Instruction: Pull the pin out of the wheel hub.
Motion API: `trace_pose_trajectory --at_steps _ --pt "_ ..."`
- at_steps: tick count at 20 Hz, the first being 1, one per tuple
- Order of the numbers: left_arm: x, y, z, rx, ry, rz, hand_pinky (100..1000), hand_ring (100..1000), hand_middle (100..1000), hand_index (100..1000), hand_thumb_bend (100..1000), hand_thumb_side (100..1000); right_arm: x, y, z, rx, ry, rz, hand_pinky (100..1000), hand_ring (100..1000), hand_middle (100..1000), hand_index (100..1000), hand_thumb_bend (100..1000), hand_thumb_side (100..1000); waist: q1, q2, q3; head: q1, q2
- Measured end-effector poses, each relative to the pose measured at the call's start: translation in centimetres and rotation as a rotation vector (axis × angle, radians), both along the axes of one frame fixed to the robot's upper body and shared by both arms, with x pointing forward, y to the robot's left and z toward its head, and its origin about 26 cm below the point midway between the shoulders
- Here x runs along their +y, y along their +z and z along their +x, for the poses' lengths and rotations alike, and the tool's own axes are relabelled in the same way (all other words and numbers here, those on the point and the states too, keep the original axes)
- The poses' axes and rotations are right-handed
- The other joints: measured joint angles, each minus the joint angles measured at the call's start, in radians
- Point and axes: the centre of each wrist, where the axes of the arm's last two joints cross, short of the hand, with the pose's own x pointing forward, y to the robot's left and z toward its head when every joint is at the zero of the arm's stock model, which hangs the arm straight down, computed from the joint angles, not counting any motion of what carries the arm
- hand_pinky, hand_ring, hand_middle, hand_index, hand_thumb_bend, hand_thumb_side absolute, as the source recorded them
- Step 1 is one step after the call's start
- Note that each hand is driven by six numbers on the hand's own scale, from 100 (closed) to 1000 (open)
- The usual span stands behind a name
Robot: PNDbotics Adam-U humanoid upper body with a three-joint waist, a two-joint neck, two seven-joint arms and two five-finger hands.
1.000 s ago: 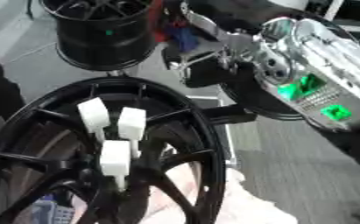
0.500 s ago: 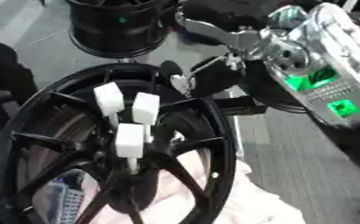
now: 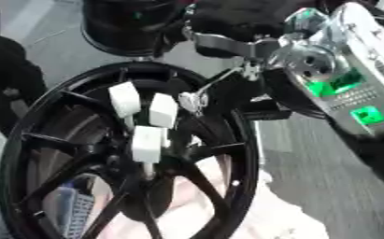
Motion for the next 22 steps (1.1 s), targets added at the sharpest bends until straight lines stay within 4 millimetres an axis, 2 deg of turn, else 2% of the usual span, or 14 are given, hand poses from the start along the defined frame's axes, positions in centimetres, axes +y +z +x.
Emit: trace_pose_trajectory --at_steps 10,15,18,22 --pt "2.2 -0.3 -1.1 0.049 0.063 0.095 875 592 708 705 100 472 0.3 -1.2 0.1 0.054 0.078 -0.109 1000 867 793 830 100 477 0.01 0.0 0.045 -0.053 0.018" --pt "2.8 0.7 -1.3 0.05 0.06 0.155 873 590 708 706 100 439 0.6 -1.3 0.0 0.053 0.107 -0.16 1000 885 811 834 100 567 0.013 0.0 0.062 -0.075 0.021" --pt "2.9 1.3 -1.4 0.052 0.049 0.192 872 589 708 706 100 436 0.9 -1.4 -0.1 0.046 0.126 -0.198 1000 893 819 838 114 613 0.013 0.0 0.065 -0.078 0.021" --pt "2.8 1.8 -1.3 0.057 0.034 0.216 872 587 706 703 100 442 1.2 -1.5 -0.2 0.042 0.15 -0.248 1000 900 826 843 142 625 0.012 0.001 0.06 -0.072 0.016"
